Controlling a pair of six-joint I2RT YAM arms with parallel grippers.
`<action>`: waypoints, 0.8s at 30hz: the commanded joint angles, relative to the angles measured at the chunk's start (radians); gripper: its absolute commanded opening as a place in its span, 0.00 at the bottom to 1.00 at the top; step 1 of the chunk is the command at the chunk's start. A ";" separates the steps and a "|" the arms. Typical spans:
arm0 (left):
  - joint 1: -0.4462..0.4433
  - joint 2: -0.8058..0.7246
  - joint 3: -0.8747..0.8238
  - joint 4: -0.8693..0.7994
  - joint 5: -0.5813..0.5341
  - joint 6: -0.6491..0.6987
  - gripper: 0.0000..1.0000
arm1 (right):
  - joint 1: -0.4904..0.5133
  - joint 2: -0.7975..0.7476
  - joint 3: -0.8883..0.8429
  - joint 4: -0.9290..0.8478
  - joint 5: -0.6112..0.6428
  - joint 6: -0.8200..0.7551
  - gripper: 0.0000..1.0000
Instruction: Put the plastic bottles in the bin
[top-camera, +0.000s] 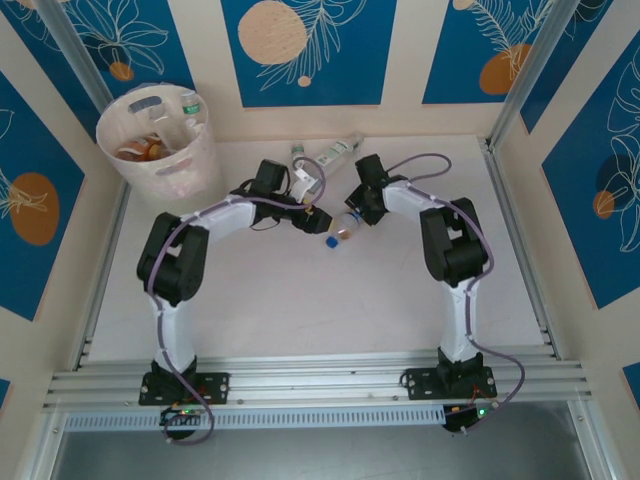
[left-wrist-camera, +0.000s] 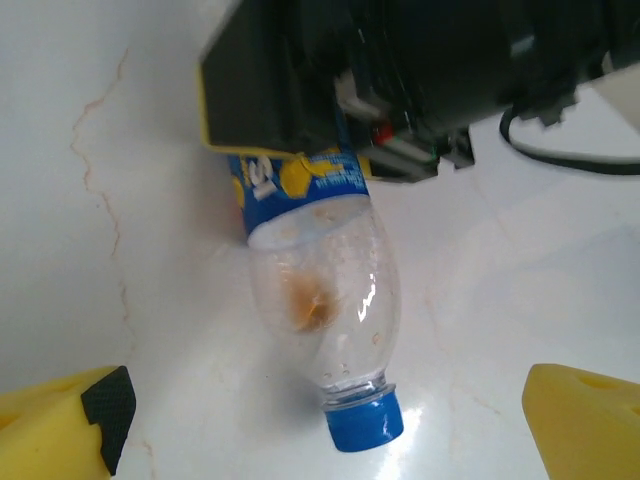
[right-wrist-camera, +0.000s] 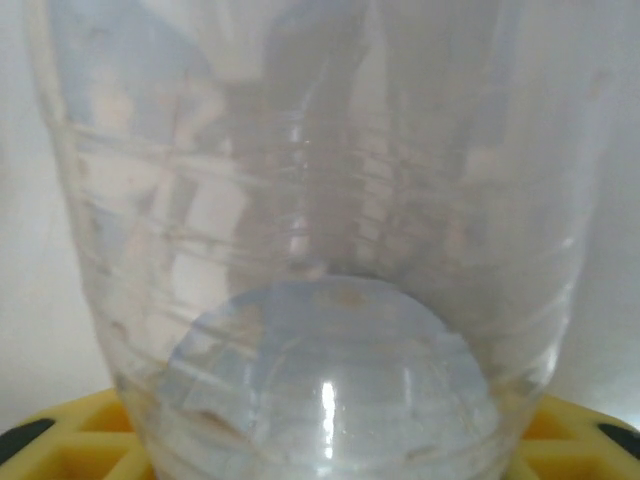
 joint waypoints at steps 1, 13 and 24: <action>-0.003 -0.123 -0.119 0.247 0.002 -0.116 1.00 | 0.017 -0.151 -0.162 0.285 -0.045 -0.093 0.48; -0.038 -0.294 -0.421 0.606 0.015 -0.399 1.00 | 0.067 -0.562 -0.569 0.672 -0.264 -0.220 0.50; -0.100 -0.305 -0.420 0.629 0.067 -0.382 1.00 | 0.157 -0.587 -0.554 0.709 -0.286 -0.167 0.51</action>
